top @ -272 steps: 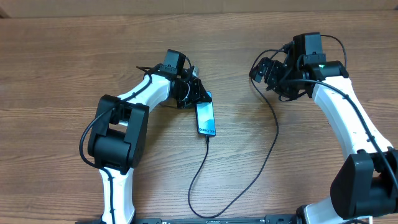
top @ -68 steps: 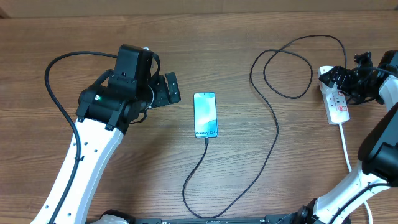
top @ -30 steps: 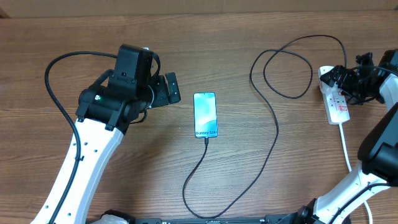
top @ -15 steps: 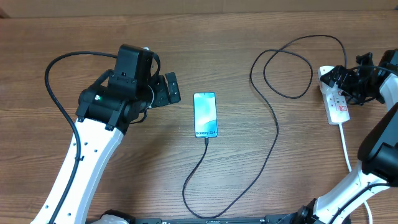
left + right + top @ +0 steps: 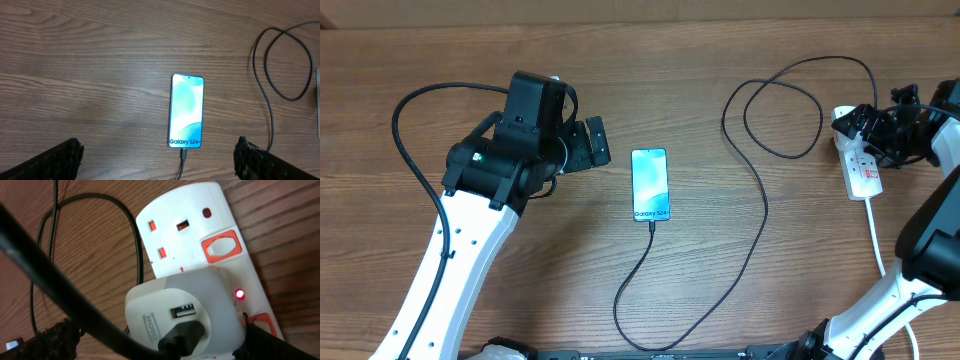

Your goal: Plug charger to phone and switch on socket

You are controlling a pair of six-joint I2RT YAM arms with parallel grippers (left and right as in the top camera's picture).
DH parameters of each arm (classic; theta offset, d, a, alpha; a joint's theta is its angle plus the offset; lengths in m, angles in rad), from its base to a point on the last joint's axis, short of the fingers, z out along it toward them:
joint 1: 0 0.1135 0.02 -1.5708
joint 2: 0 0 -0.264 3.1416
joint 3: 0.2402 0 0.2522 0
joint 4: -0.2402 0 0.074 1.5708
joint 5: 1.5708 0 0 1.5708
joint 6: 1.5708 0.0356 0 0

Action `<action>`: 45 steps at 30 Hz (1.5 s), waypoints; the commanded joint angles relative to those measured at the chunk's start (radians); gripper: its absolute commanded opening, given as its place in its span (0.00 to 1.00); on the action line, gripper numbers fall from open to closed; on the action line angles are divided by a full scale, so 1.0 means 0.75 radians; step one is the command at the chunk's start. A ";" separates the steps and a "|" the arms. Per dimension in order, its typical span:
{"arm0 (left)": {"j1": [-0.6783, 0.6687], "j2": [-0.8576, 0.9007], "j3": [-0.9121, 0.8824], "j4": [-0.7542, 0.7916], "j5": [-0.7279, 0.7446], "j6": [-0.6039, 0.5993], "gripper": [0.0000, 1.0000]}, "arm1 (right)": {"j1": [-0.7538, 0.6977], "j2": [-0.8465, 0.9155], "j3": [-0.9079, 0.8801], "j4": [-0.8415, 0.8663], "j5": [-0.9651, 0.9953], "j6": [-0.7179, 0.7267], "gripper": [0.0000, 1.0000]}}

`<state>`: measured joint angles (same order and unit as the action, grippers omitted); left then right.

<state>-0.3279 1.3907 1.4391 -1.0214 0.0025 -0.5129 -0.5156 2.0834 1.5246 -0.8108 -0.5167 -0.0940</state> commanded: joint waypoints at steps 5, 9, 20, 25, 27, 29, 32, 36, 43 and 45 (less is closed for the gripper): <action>-0.009 -0.004 0.005 0.001 -0.023 0.030 1.00 | 0.032 0.013 -0.017 -0.032 -0.092 0.020 1.00; -0.009 -0.004 0.005 0.001 -0.023 0.030 1.00 | 0.032 0.013 -0.015 -0.030 -0.070 0.012 1.00; -0.009 -0.004 0.005 0.001 -0.023 0.030 1.00 | -0.070 -0.157 0.039 -0.167 0.005 0.037 1.00; -0.009 -0.004 0.005 0.001 -0.023 0.030 1.00 | -0.117 -0.361 0.039 -0.316 0.006 0.055 1.00; -0.009 -0.004 0.005 0.001 -0.023 0.030 1.00 | -0.130 -0.465 0.039 -0.392 0.005 0.056 1.00; -0.009 -0.004 0.005 0.001 -0.023 0.030 1.00 | -0.136 -0.563 0.039 -0.455 -0.002 0.056 1.00; -0.009 -0.004 0.005 0.001 -0.023 0.030 1.00 | -0.136 -0.701 0.039 -0.519 -0.033 0.056 1.00; -0.009 -0.004 0.005 0.001 -0.023 0.030 1.00 | -0.135 -0.815 0.039 -0.532 -0.046 0.056 1.00; -0.009 -0.004 0.005 0.001 -0.023 0.030 1.00 | -0.135 -0.842 0.039 -0.532 -0.046 0.056 1.00; -0.009 -0.004 0.005 0.001 -0.023 0.030 1.00 | -0.135 -0.842 0.039 -0.532 -0.046 0.055 1.00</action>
<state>-0.3279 1.3907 1.4391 -1.0218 0.0025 -0.5129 -0.6182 1.4506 1.5372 -1.2129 -0.5430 -0.0525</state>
